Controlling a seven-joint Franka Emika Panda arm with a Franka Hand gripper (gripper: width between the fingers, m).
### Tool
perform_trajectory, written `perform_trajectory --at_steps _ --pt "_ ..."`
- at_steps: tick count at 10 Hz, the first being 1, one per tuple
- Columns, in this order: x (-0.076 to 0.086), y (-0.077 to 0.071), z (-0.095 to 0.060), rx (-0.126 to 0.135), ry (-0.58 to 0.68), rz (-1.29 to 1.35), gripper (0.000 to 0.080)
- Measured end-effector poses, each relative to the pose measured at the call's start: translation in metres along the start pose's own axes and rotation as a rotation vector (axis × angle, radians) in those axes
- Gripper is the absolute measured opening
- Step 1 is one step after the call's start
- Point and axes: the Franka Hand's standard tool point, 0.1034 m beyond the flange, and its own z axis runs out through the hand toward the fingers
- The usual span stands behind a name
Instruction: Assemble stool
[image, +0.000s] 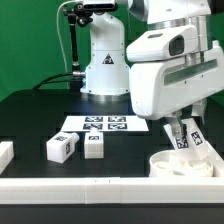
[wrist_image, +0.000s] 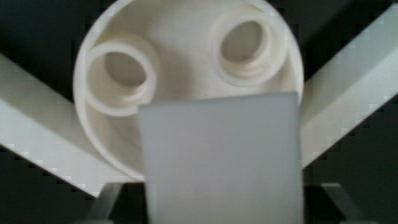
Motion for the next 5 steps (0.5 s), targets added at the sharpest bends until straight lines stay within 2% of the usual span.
perform_trajectory --at_steps 5 --pt "0.0082 -0.0061 0.0001 -0.005 0.004 0.480 0.0340"
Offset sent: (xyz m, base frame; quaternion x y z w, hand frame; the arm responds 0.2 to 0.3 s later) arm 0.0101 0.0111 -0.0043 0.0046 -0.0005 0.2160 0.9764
